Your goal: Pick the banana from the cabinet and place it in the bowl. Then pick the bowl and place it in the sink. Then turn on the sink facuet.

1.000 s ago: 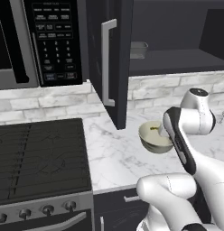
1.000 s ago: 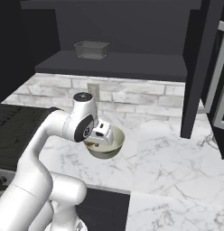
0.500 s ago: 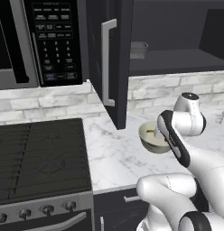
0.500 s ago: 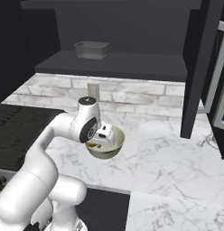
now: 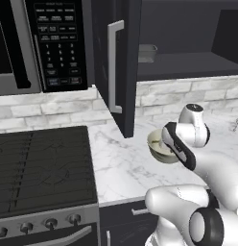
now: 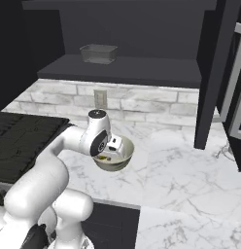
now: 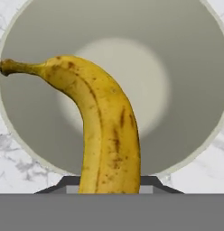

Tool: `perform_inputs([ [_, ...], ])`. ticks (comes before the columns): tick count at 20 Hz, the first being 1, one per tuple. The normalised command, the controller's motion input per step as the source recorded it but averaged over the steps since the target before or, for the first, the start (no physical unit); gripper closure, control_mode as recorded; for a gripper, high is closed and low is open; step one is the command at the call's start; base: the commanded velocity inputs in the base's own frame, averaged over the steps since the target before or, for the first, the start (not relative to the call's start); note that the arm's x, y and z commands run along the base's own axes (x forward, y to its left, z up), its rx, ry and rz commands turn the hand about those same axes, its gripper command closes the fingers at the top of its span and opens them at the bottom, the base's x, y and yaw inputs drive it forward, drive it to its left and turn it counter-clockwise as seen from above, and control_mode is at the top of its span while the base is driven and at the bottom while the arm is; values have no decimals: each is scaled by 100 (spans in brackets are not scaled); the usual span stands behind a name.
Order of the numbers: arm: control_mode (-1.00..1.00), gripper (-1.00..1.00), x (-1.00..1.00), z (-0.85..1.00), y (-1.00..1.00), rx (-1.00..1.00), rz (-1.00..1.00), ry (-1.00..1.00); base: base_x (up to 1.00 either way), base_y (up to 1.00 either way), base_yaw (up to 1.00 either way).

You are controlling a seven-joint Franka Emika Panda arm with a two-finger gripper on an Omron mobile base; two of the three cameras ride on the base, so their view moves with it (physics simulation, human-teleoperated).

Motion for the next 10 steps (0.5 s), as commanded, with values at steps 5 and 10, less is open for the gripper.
perform_inputs([
  [5,-100,100,31,0,0,0,0,0,0,0,0],
  [10,-100,100,15,-4,0,0,0,0,0,0,0],
])
